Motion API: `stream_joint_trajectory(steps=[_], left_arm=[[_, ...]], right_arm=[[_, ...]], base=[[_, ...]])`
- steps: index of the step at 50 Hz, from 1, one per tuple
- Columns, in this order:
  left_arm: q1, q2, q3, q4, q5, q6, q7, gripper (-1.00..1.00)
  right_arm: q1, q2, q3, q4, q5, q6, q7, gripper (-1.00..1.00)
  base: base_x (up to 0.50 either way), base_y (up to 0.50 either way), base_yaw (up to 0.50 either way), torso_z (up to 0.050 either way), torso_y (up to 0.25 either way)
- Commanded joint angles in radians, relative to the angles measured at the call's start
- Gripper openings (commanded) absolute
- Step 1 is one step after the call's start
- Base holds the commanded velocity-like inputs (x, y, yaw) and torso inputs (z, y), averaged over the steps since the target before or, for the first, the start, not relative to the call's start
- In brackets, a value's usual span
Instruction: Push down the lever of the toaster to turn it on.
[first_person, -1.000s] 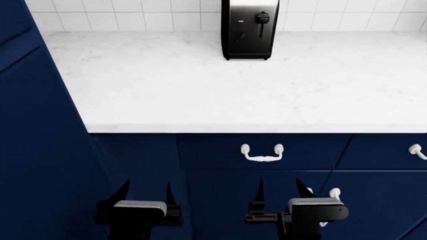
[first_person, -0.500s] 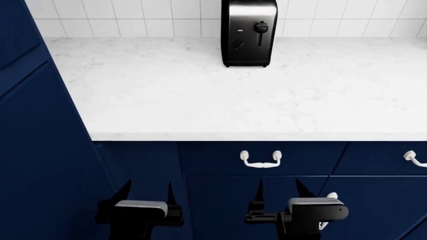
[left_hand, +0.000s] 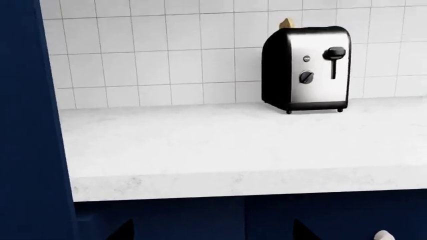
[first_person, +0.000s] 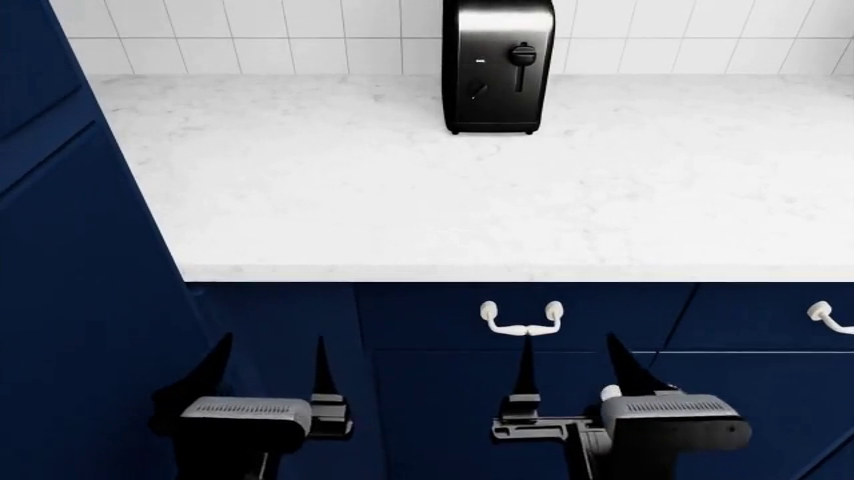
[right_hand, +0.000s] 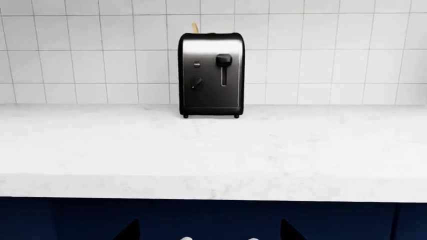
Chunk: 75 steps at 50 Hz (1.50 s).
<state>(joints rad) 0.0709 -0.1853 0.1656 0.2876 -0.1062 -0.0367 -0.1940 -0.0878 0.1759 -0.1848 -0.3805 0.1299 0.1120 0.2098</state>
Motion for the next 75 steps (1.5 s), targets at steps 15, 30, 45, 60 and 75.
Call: stream_joint_trajectory(steps=[15, 30, 45, 60, 75], left_arm=[[0.066, -0.081, -0.017, 0.462, 0.01, -0.101, -0.051, 1.0], [0.082, -0.099, -0.005, 0.487, -0.008, -0.097, -0.054, 1.0], [0.08, -0.109, -0.002, 0.482, -0.025, -0.089, -0.06, 1.0], [0.084, -0.121, -0.006, 0.482, -0.044, -0.078, -0.067, 1.0], [0.085, -0.132, -0.002, 0.495, -0.051, -0.08, -0.076, 1.0]], right_arm=[[-0.093, 0.066, -0.031, -0.53, -0.029, 0.17, 0.074, 1.0], [-0.095, 0.074, -0.031, -0.545, 0.004, 0.19, 0.095, 1.0], [-0.097, 0.092, -0.053, -0.541, -0.007, 0.176, 0.107, 1.0], [-0.101, 0.104, -0.072, -0.548, -0.012, 0.172, 0.121, 1.0], [-0.095, 0.116, -0.073, -0.561, 0.019, 0.205, 0.129, 1.0]], base=[[0.0, 0.0, 0.0, 0.0, 0.0], [0.32, -0.02, 0.0, 0.0, 0.0], [0.5, -0.04, 0.0, 0.0, 0.0], [0.5, -0.04, 0.0, 0.0, 0.0], [0.31, -0.01, 0.0, 0.0, 0.001]])
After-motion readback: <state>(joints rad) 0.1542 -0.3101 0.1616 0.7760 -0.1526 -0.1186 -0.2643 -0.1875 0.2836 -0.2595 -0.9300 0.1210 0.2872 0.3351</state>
